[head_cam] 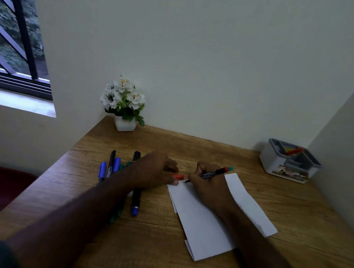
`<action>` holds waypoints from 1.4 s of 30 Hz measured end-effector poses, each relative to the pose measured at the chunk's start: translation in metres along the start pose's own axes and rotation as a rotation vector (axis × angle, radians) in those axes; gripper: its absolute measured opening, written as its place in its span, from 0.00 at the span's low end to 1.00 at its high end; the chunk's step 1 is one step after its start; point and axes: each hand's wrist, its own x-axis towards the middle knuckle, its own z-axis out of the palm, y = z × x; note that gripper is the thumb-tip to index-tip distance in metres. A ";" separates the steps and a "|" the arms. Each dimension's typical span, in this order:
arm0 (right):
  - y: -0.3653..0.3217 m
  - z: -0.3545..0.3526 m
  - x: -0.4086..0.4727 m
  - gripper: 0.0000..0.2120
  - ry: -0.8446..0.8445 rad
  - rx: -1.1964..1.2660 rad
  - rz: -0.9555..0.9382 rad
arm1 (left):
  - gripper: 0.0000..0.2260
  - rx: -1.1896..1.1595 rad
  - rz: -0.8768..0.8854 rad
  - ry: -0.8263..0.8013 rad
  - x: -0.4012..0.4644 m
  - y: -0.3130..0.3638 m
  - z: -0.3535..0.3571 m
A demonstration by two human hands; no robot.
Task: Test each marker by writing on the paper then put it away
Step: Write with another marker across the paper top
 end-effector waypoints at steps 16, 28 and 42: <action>0.001 0.000 0.001 0.17 0.005 -0.025 -0.006 | 0.24 0.024 0.004 -0.012 0.000 0.001 -0.001; 0.000 0.000 0.000 0.15 -0.003 -0.022 0.012 | 0.24 0.008 0.011 -0.002 0.000 0.001 0.000; 0.005 0.000 0.001 0.13 0.017 0.003 0.028 | 0.24 0.000 -0.001 -0.011 0.004 -0.005 0.002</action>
